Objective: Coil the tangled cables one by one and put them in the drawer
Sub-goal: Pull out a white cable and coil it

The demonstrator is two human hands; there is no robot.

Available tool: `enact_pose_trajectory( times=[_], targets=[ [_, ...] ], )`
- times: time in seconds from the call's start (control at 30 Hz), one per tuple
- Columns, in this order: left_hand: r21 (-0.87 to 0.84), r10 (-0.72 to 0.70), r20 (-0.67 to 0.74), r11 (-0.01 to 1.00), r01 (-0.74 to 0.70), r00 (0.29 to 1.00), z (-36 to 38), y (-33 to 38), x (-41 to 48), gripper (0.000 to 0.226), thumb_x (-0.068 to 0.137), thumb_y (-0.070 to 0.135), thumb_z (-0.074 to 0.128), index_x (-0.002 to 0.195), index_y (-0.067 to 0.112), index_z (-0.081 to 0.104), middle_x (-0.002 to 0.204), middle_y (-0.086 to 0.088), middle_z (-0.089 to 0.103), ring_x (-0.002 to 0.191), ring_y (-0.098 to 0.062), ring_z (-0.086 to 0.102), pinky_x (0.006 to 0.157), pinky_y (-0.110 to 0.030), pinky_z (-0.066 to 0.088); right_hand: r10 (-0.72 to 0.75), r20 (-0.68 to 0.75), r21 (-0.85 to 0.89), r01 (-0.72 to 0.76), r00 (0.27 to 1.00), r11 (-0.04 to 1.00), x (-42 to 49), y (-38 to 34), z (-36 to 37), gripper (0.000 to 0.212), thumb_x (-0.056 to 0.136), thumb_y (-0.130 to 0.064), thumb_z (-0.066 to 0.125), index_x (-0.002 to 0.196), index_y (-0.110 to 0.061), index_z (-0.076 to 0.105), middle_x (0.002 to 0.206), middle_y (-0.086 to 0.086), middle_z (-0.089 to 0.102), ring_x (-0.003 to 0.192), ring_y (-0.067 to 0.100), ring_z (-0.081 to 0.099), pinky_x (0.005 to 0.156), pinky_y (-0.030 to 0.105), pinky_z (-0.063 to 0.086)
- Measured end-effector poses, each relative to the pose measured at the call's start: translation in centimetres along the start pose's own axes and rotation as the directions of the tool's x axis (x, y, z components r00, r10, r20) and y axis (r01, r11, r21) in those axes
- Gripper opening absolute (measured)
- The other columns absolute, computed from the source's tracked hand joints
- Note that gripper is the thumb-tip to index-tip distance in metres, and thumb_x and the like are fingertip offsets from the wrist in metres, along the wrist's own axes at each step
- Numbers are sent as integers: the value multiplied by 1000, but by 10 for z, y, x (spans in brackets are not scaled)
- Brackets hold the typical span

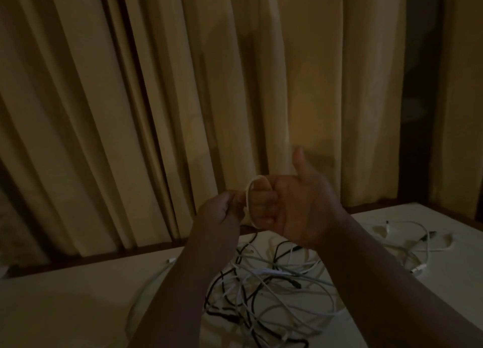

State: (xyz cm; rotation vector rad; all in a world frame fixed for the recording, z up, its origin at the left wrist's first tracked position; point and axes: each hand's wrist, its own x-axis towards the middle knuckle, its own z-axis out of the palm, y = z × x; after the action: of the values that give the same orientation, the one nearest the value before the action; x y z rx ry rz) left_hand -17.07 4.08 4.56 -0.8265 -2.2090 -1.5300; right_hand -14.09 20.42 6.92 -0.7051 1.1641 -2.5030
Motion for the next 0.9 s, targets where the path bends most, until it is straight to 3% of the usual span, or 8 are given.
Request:
enact_pose_trajectory(
  times=[0.07, 0.17, 0.33, 0.53, 0.7, 0.73, 0.8, 0.9],
  targets=[
    [-31, -44, 50, 998, 45, 998, 8, -1, -1, 31, 105, 28, 50, 83, 33, 72, 77, 1, 71, 71, -19, 66, 68, -41, 58, -92, -43, 126, 97, 995, 987, -1, -3, -2, 72, 85, -86, 26, 83, -15, 43, 74, 1, 30, 67, 17, 26, 64, 32, 23],
    [79, -67, 114, 995, 58, 991, 14, 2, -5, 38, 104, 18, 46, 75, 31, 66, 52, 14, 50, 46, -5, 42, 47, -19, 35, -201, -135, 220, 228, 970, 949, -2, -7, -7, 74, 86, -84, 27, 87, -13, 47, 78, 1, 35, 68, 16, 34, 66, 31, 31],
    [182, -66, 199, 983, 29, 978, 15, 9, -7, 31, 104, 35, 46, 82, 30, 67, 67, 8, 62, 59, -7, 55, 60, -28, 44, -318, -200, 195, 356, 927, 914, 2, -6, -1, 76, 86, -84, 27, 87, -12, 50, 78, 2, 42, 70, 16, 40, 73, 31, 35],
    [276, -76, 256, 961, 3, 964, 10, 9, -7, 32, 102, 31, 52, 72, 36, 64, 56, 5, 54, 53, -14, 51, 55, -33, 46, -383, -324, -81, 379, 865, 922, 2, -7, 7, 70, 92, -78, 22, 91, -14, 50, 72, -1, 41, 65, 14, 41, 69, 32, 37],
    [227, -184, 292, 967, 119, 939, 0, 13, -6, 34, 98, 22, 62, 68, 32, 72, 59, 12, 67, 59, -14, 65, 72, -45, 61, -472, -499, -423, 271, 727, 865, 15, -9, 5, 69, 99, -68, 17, 90, -14, 58, 64, -4, 46, 60, 13, 45, 65, 33, 45],
    [217, -191, 293, 967, 130, 937, -2, 14, -6, 33, 97, 22, 63, 67, 31, 73, 62, 9, 69, 60, -14, 67, 73, -46, 61, -512, -500, -522, 229, 699, 822, 14, -9, 1, 66, 99, -68, 18, 91, -16, 59, 65, -4, 47, 62, 13, 47, 66, 33, 47],
    [200, -206, 288, 968, 151, 935, -5, 14, -5, 30, 98, 23, 62, 71, 29, 75, 64, 5, 70, 60, -15, 66, 74, -46, 61, -623, -380, -767, 143, 684, 625, 8, -5, -5, 60, 93, -70, 23, 96, -20, 57, 73, -7, 49, 67, 8, 49, 67, 30, 51],
    [202, -187, 265, 970, 135, 946, -12, 14, -3, 23, 99, 25, 61, 80, 27, 74, 66, 8, 68, 63, -10, 64, 74, -44, 59, -621, -198, -959, -19, 759, 283, -3, 5, -8, 53, 94, -71, 25, 95, -25, 52, 85, -4, 51, 73, 8, 49, 71, 31, 47]
  ],
)
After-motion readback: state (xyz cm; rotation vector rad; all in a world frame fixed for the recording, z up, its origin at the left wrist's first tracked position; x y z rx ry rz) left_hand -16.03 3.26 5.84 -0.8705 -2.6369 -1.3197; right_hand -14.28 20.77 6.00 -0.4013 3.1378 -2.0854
